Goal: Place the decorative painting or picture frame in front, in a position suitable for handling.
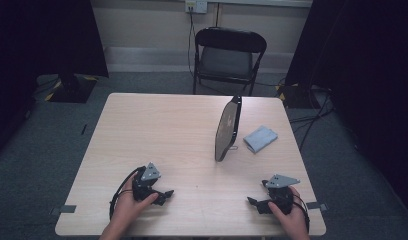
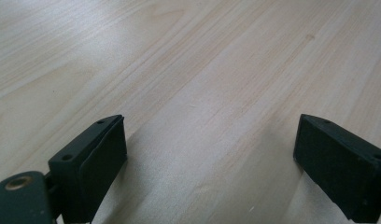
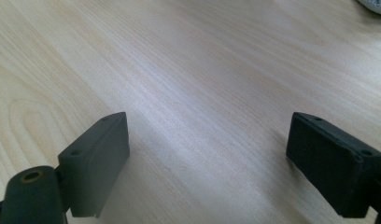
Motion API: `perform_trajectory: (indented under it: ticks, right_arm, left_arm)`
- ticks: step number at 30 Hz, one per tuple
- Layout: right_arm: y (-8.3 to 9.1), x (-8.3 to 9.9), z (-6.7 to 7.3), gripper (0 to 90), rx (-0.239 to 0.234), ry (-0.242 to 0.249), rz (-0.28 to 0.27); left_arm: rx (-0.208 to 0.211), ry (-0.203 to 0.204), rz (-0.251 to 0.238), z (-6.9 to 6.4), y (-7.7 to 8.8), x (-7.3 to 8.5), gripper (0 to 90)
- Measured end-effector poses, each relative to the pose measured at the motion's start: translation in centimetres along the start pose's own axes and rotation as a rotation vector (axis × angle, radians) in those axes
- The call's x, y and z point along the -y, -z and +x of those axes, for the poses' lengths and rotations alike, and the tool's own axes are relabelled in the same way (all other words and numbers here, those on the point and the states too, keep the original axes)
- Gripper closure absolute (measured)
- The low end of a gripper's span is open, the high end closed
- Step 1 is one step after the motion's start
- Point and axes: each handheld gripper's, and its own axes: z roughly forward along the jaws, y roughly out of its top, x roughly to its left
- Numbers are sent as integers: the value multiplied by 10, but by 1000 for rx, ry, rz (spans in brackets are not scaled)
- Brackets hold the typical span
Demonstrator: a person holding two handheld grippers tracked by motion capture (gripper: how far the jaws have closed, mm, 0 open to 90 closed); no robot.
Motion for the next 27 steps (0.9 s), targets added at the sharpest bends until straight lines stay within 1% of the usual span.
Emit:
perform_trajectory:
  ticks: [9,12,13,14,15,16,17,18,20,21,23,25,26,27]
  right_arm:
    - [1,1,2,128,7,-6,2]
    - [2,0,-1,169,1,-22,-6]
    - [2,-1,-3,195,1,-18,1]
    - [2,-2,-5,211,12,-12,2]
    - [2,-3,-9,212,12,-29,-5]
    - [1,-6,-13,222,16,-34,-10]
    - [0,-8,-17,243,27,-25,-10]
    - [-1,-11,-21,256,41,-21,-12]
    - [-5,-19,-32,280,44,-37,-10]
    - [-7,-23,-37,289,49,-35,-7]
    - [-12,-34,-45,293,72,-10,1]
    - [-16,-45,-55,292,68,-5,-14]
    - [-19,-50,-59,291,78,7,-12]
    - [-22,-55,-63,290,79,20,-12]
  left_arm:
    - [-1,0,1,0,0,0,91]
    - [0,0,0,0,0,0,91]
    - [0,-1,0,0,0,0,91]
    - [0,0,0,0,0,0,91]
    - [0,0,0,0,0,0,91]
    - [0,0,1,0,0,0,90]
    - [-1,0,1,0,0,0,90]
    - [0,0,0,0,0,0,90]
    - [-1,0,1,0,0,0,90]
    - [-1,0,1,0,0,0,90]
    - [-1,-1,1,0,0,0,90]
    - [0,0,1,0,0,0,89]
    - [-1,-1,1,0,0,0,89]
    - [-1,0,1,0,0,0,89]
